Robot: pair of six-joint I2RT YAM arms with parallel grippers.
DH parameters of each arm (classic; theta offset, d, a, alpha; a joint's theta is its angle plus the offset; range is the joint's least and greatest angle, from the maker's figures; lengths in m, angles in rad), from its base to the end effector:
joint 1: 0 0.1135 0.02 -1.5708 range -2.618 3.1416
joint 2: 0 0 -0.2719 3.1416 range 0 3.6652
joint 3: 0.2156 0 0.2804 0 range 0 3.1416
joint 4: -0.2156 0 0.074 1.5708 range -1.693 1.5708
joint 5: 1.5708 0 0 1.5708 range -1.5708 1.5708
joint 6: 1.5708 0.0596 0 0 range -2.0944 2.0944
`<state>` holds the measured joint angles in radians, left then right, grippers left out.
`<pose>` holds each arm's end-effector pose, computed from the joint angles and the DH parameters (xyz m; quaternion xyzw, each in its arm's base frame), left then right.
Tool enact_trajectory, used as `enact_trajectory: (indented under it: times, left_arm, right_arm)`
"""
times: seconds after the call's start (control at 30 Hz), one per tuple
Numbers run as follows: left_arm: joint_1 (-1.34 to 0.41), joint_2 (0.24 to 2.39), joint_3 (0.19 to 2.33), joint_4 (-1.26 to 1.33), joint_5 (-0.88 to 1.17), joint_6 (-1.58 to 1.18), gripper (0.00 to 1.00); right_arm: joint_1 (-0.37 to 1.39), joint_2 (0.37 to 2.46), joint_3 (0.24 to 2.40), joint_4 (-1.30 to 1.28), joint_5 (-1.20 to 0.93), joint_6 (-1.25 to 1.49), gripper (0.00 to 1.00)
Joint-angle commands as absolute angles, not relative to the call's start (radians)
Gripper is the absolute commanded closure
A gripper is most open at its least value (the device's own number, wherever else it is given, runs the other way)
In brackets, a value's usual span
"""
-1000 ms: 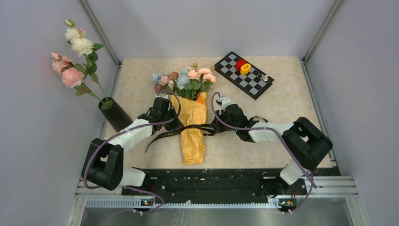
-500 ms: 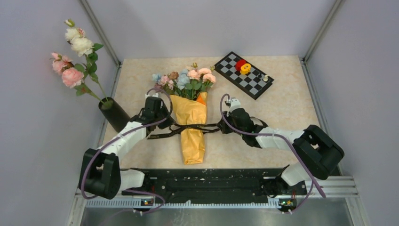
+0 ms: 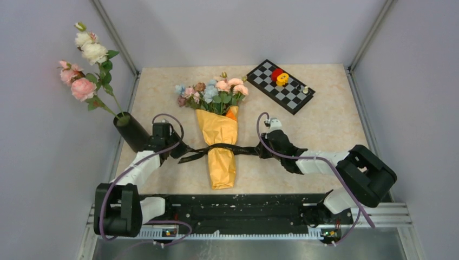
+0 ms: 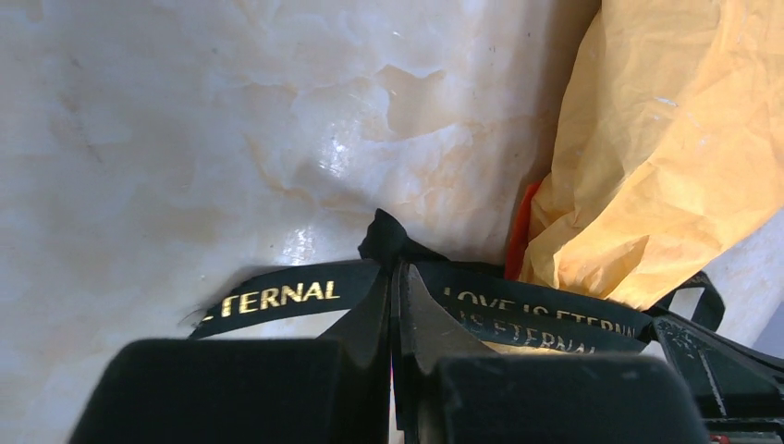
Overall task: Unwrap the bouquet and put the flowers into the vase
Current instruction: Untie the ribbon from the wrapping paper.
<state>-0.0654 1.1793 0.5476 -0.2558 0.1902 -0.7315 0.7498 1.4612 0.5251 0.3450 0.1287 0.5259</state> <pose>0.2551 -0.0280 0.1487 -0.2766 0.8968 -0.2119 0.2727 0.2332 0.2067 0.1246 -0.0683 0.8784 0.2340 0.4110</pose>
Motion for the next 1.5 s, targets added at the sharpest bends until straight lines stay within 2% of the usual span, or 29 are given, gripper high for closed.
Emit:
enact_trajectory:
  times: [0.0,0.1,0.17,0.23,0.4,0.47,0.67,0.83,1.2,1.47]
  left_arm:
    - [-0.033,1.114,0.519,-0.216,0.178,-0.754,1.0]
    - [-0.013,1.094,0.507,-0.219,0.181,-0.75,1.0]
    - [-0.006,1.09,0.513,-0.237,0.187,-0.734,0.93]
    - [-0.006,1.084,0.526,-0.26,0.188,-0.711,0.86]
    - [-0.006,1.054,0.564,-0.336,0.183,-0.671,0.53]
    - [-0.007,1.041,0.57,-0.35,0.193,-0.665,0.44]
    - [-0.024,1.004,0.559,-0.354,0.251,-0.695,0.26]
    - [-0.077,0.966,0.544,-0.34,0.243,-0.753,0.14]
    - [-0.254,1.059,0.545,-0.172,0.189,-0.894,0.13]
    - [-0.273,1.157,0.574,-0.082,0.198,-0.928,0.24]
  right_arm:
    - [0.753,1.434,0.502,0.367,0.165,0.576,1.0]
    - [0.753,1.427,0.49,0.376,0.159,0.576,1.0]
    - [0.753,1.413,0.479,0.39,0.14,0.559,1.0]
    - [0.753,1.39,0.475,0.395,0.131,0.542,0.91]
    - [0.753,1.326,0.474,0.393,0.121,0.488,0.67]
    - [0.753,1.31,0.483,0.388,0.102,0.46,0.6]
    - [0.753,1.314,0.527,0.381,0.024,0.39,0.49]
    - [0.753,1.36,0.578,0.375,-0.027,0.352,0.45]
    - [0.753,1.451,0.646,0.398,-0.09,0.339,0.46]
    - [0.753,1.471,0.667,0.4,-0.118,0.337,0.49]
